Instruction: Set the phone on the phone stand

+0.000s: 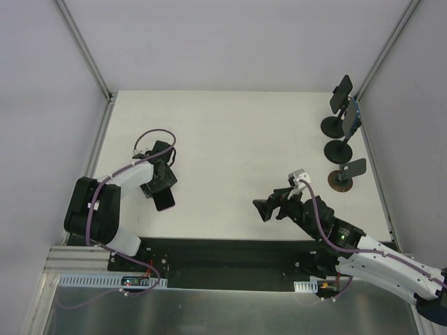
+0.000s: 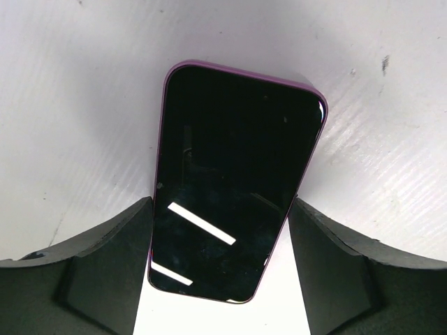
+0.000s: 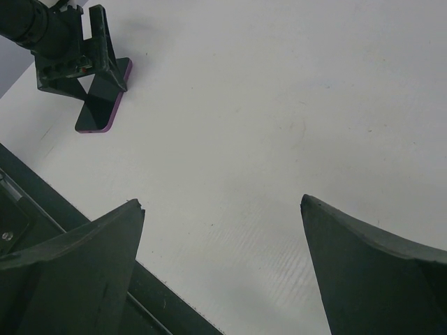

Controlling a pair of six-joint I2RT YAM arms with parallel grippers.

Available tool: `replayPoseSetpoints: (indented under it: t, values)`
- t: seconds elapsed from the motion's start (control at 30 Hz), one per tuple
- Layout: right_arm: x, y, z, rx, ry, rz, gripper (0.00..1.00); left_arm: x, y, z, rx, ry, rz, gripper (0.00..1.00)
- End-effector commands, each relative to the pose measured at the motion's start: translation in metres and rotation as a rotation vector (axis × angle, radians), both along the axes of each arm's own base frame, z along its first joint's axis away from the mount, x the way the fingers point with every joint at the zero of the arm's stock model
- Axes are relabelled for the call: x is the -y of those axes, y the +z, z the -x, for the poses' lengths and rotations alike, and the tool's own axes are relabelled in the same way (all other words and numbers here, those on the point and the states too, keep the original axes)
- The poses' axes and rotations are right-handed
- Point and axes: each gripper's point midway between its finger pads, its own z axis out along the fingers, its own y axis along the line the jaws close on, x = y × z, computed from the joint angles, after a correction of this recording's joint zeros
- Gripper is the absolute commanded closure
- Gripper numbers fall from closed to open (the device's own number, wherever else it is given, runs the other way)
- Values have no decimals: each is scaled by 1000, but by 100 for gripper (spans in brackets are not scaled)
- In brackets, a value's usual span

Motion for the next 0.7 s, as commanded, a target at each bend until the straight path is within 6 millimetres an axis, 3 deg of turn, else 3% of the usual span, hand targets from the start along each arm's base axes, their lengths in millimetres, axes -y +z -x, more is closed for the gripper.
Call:
replayPoseSetpoints:
  t: [0.0,0.17,0.3,0.37,0.53,0.67]
  values:
    - [7,26,-8,18,-66,-42,4,8,-16,19,-122,22,28,39]
    - [11,24,-9,-2,-95,-46,4,20,-17,22,-126,46,75,34]
    - [15,27,-11,5,-105,-29,4,25,-24,27,-156,56,88,10]
    - [14,27,-10,13,-90,-19,3,28,-26,29,-166,47,88,7]
    - [20,25,-11,16,-117,-18,3,28,-25,29,-154,54,70,19]
    - [24,29,-11,22,-133,-37,3,30,-26,30,-146,64,78,39]
